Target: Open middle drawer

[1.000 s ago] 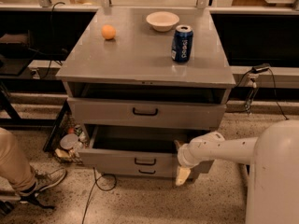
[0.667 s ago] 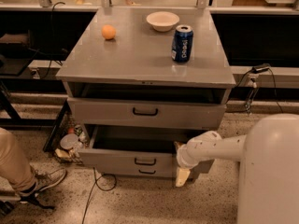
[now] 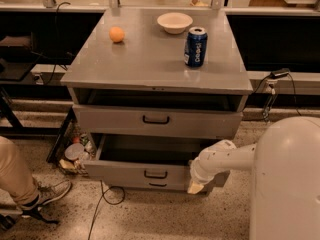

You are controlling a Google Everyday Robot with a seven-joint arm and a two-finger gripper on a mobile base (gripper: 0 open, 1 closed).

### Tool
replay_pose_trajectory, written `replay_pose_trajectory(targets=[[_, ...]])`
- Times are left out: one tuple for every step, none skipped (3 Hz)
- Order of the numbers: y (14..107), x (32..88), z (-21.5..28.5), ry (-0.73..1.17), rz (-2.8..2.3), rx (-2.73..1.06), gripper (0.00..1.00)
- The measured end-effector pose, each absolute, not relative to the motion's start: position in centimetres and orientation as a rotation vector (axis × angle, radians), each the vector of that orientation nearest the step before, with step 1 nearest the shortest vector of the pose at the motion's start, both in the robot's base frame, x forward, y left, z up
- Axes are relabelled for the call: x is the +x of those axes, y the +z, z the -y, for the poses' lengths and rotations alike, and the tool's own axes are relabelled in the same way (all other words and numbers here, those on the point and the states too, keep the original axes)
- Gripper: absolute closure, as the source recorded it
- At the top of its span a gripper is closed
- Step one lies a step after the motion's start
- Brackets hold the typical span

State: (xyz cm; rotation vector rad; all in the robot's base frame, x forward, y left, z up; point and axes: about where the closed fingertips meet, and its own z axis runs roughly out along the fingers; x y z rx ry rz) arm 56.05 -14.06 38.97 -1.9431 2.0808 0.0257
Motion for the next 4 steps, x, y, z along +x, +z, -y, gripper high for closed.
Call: replay_pose_trajectory(targets=[[38.8,54.7,14.4,0.065,-2.108,-1.919,0.63],[39.3,54.1,14.4,0.075,-2.117,-1.908,0.95],[39.3,51.5,14.7,0.115,-2.159,-1.855,1.0],[39.3,51.5,14.7,0.115,-2.159,-1.855,1.0]])
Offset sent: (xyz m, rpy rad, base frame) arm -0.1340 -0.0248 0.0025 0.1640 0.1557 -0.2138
